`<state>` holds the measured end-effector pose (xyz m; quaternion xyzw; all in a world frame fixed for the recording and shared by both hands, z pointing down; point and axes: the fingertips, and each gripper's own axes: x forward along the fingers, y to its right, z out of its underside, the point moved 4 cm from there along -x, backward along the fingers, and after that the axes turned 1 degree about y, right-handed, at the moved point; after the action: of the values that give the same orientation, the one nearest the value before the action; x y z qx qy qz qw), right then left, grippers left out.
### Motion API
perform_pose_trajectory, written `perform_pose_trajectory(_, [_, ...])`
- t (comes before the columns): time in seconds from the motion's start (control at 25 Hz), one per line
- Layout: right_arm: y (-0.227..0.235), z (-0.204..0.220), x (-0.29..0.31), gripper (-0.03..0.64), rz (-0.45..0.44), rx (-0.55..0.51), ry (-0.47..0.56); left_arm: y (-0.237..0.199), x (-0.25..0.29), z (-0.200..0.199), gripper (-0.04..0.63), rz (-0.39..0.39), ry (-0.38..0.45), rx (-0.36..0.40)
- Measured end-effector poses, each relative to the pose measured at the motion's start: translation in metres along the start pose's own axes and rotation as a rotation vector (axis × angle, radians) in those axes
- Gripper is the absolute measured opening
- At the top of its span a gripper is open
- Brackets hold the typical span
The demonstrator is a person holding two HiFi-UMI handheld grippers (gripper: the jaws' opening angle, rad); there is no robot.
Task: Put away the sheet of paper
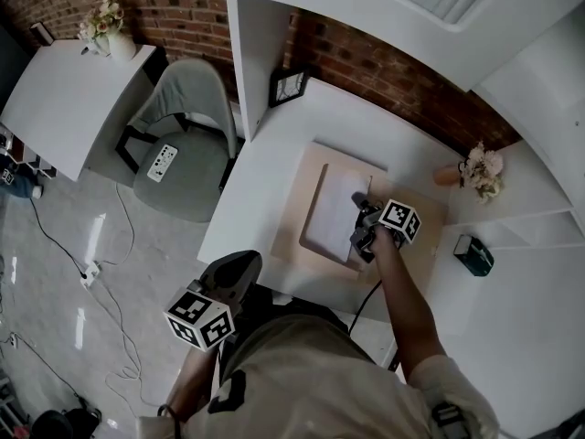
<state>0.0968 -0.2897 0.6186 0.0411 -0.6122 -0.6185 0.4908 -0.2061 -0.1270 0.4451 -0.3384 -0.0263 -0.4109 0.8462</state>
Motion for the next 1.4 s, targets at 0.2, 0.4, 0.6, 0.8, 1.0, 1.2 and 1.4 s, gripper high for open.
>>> perform_pose_trajectory(0.2, [-0.003, 0.001, 0.003, 0.028, -0.002, 0.005, 0.0, -0.002, 0.001, 0.0, 0.028, 0.003, -0.004, -0.005])
perform_pose_trajectory(0.4, [-0.005, 0.002, 0.005, 0.028, 0.003, 0.008, -0.006, -0.006, 0.003, -0.003, 0.028, 0.004, -0.006, -0.008])
perform_pose_trajectory(0.6, [-0.005, 0.0, 0.006, 0.028, 0.004, -0.001, -0.005, -0.007, 0.004, -0.003, 0.028, 0.004, -0.003, -0.009])
perform_pose_trajectory(0.8, [-0.011, 0.0, 0.007, 0.028, 0.015, -0.07, -0.023, -0.007, 0.004, -0.002, 0.028, 0.001, -0.008, -0.016])
perform_pose_trajectory(1.0, [-0.012, 0.0, 0.006, 0.029, 0.025, -0.135, -0.042, -0.007, 0.005, -0.001, 0.028, 0.002, -0.011, -0.014])
perform_pose_trajectory(1.2, [-0.012, 0.0, 0.001, 0.071, 0.015, -0.151, -0.075, -0.004, 0.007, -0.001, 0.028, 0.009, -0.011, -0.01])
perform_pose_trajectory(1.4, [-0.015, 0.001, -0.002, 0.137, -0.016, -0.151, -0.107, -0.002, 0.006, -0.002, 0.028, 0.012, -0.011, -0.008])
